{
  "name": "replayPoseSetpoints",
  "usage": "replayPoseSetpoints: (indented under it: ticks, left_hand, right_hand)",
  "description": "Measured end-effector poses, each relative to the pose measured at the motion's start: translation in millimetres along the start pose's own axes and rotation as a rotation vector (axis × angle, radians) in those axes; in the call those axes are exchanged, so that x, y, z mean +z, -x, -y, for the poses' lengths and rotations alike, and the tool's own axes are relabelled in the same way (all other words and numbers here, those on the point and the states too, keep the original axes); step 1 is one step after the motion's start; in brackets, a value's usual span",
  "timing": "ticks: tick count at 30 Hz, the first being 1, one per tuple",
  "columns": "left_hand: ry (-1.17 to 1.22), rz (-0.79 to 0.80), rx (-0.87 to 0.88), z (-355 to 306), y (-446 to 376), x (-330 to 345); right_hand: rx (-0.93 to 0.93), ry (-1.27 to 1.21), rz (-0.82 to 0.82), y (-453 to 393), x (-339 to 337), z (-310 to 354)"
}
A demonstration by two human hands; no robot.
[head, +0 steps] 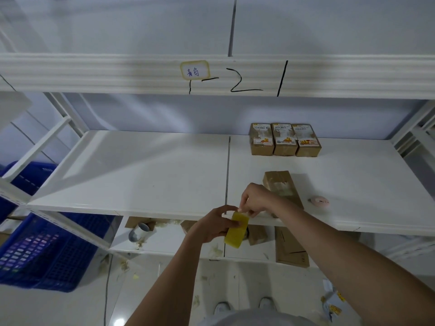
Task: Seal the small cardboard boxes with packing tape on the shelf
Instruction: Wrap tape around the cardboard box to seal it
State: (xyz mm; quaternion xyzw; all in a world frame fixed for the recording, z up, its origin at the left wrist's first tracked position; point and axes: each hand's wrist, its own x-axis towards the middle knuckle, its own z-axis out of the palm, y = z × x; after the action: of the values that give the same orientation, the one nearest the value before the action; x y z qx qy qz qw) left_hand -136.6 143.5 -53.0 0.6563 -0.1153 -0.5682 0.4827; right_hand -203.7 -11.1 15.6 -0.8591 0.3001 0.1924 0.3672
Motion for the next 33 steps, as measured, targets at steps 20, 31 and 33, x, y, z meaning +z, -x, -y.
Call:
replayPoseSetpoints:
  ticks: [20, 31, 33]
  left_hand:
    - [-0.085, -0.420, -0.078, 35, -25, 11]
    - [0.054, -0.524, -0.157, 50, -31, 19]
    - [0.039, -0.536, -0.166, 51, -34, 19]
  right_hand:
    - [-0.102, 0.093, -0.131, -35, 39, -7]
    - [-0.156, 0.209, -0.163, -52, 57, -15]
    - [-0.140, 0.257, -0.177, -54, 61, -13]
